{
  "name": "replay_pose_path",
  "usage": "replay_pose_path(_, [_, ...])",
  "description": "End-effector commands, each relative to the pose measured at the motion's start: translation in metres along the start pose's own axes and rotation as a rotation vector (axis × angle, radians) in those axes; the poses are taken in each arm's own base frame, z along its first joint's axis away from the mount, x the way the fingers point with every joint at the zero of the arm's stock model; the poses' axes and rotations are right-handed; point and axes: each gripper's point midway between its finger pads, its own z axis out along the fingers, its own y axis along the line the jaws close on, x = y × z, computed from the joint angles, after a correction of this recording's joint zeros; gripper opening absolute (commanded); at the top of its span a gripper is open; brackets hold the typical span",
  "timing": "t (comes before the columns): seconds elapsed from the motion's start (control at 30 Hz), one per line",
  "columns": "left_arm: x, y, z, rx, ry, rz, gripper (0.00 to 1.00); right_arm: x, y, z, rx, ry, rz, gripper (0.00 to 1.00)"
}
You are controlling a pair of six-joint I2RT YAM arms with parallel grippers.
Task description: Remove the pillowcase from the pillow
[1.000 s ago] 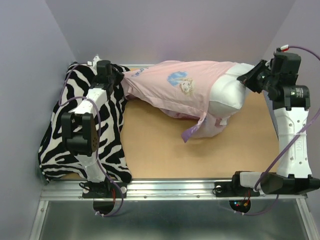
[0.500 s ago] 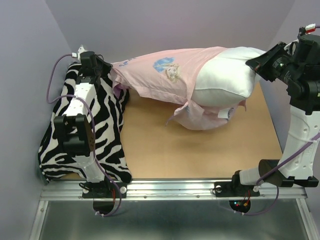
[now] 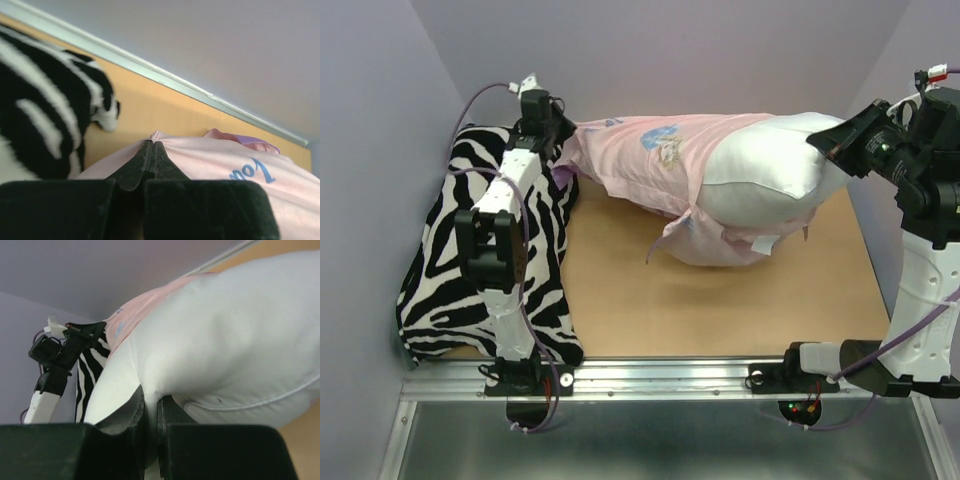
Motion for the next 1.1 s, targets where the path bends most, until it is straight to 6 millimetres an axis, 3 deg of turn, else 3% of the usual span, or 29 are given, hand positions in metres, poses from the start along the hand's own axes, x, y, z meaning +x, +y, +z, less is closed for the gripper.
replay_pose_path(0.0, [-0.022, -0.066, -0.005, 0.09, -0.099, 0.178, 0.0, -0.018, 0.076, -0.041, -0.406, -0.108, -0.158, 0.01])
replay_pose_path(0.03, [-0.01, -0.072, 0.0, 0.1, -0.073, 0.206, 0.0, -0.014, 0.083, -0.042, -0.459, -0.09, -0.177, 0.0])
replay_pose_path(0.07, [-0.008, -0.093, -0.002, 0.143, -0.076, 0.222, 0.0, -0.001, 0.077, -0.03, -0.479, -0.03, -0.165, 0.01])
replay_pose_path(0.1, [0.017, -0.099, 0.009, 0.187, 0.003, 0.246, 0.0, 0.009, 0.089, -0.04, -0.577, 0.01, -0.195, 0.0])
replay_pose_path(0.17, [0.029, -0.111, 0.014, 0.205, 0.043, 0.273, 0.0, 0.022, 0.086, -0.036, -0.609, 0.057, -0.178, 0.01])
replay_pose_path(0.2, [0.029, -0.13, 0.009, 0.23, 0.049, 0.29, 0.12, 0.034, 0.075, -0.028, -0.603, 0.086, -0.159, 0.01])
replay_pose_path(0.23, [0.038, -0.133, 0.012, 0.234, 0.067, 0.312, 0.19, 0.035, 0.075, -0.026, -0.627, 0.077, -0.163, 0.01])
replay_pose_path(0.27, [0.038, -0.141, 0.008, 0.246, 0.064, 0.319, 0.35, 0.049, 0.06, -0.01, -0.605, 0.123, -0.127, 0.01])
replay_pose_path(0.3, [0.043, -0.149, 0.003, 0.264, 0.071, 0.329, 0.43, 0.051, 0.06, -0.01, -0.627, 0.109, -0.136, 0.0])
replay_pose_path(0.4, [0.035, -0.166, -0.024, 0.309, 0.054, 0.34, 0.63, 0.076, 0.045, 0.013, -0.614, 0.158, -0.109, 0.01])
replay_pose_path(0.47, [0.02, -0.183, -0.054, 0.351, 0.018, 0.336, 0.66, 0.099, 0.024, 0.044, -0.543, 0.19, -0.1, 0.01])
replay_pose_path(0.5, [0.016, -0.19, -0.066, 0.378, 0.007, 0.33, 0.68, 0.118, 0.03, 0.05, -0.548, 0.224, -0.116, 0.0])
replay_pose_path(0.6, [0.01, -0.201, -0.108, 0.411, -0.005, 0.329, 0.68, 0.168, 0.022, 0.085, -0.444, 0.277, -0.145, 0.0])
replay_pose_path(0.63, [-0.002, -0.207, -0.135, 0.418, -0.047, 0.323, 0.68, 0.176, 0.02, 0.092, -0.428, 0.28, -0.151, 0.01])
replay_pose_path(0.67, [0.006, -0.213, -0.15, 0.43, -0.045, 0.327, 0.69, 0.19, 0.012, 0.099, -0.399, 0.298, -0.145, 0.01])
replay_pose_path(0.7, [0.035, -0.198, -0.15, 0.4, 0.006, 0.34, 0.69, 0.196, 0.006, 0.108, -0.365, 0.292, -0.144, 0.0])
replay_pose_path(0.73, [0.041, -0.198, -0.16, 0.404, -0.011, 0.339, 0.69, 0.201, 0.008, 0.111, -0.361, 0.288, -0.149, 0.01])
replay_pose_path(0.77, [0.066, -0.191, -0.185, 0.409, 0.011, 0.347, 0.69, 0.208, 0.003, 0.117, -0.334, 0.285, -0.152, 0.01])
replay_pose_path(0.8, [0.067, -0.19, -0.197, 0.404, -0.034, 0.335, 0.69, 0.216, 0.005, 0.121, -0.336, 0.299, -0.158, 0.01])
replay_pose_path(0.83, [0.059, -0.19, -0.229, 0.436, -0.078, 0.305, 0.7, 0.222, 0.005, 0.124, -0.332, 0.311, -0.159, 0.0])
replay_pose_path(0.87, [0.089, -0.171, -0.23, 0.416, -0.028, 0.308, 0.71, 0.226, 0.008, 0.126, -0.333, 0.318, -0.16, 0.01])
replay_pose_path(0.93, [0.104, -0.164, -0.251, 0.421, -0.03, 0.282, 0.71, 0.243, 0.022, 0.127, -0.373, 0.352, -0.175, 0.01])
replay_pose_path(0.97, [0.115, -0.15, -0.261, 0.414, -0.015, 0.24, 0.71, 0.26, 0.037, 0.119, -0.429, 0.396, -0.21, 0.01])
replay_pose_path(1.03, [0.128, -0.141, -0.272, 0.412, 0.005, 0.195, 0.71, 0.277, 0.059, 0.111, -0.505, 0.439, -0.266, 0.01])
replay_pose_path(1.07, [0.122, -0.132, -0.278, 0.387, -0.025, 0.164, 0.71, 0.291, 0.064, 0.112, -0.525, 0.465, -0.311, 0.01])
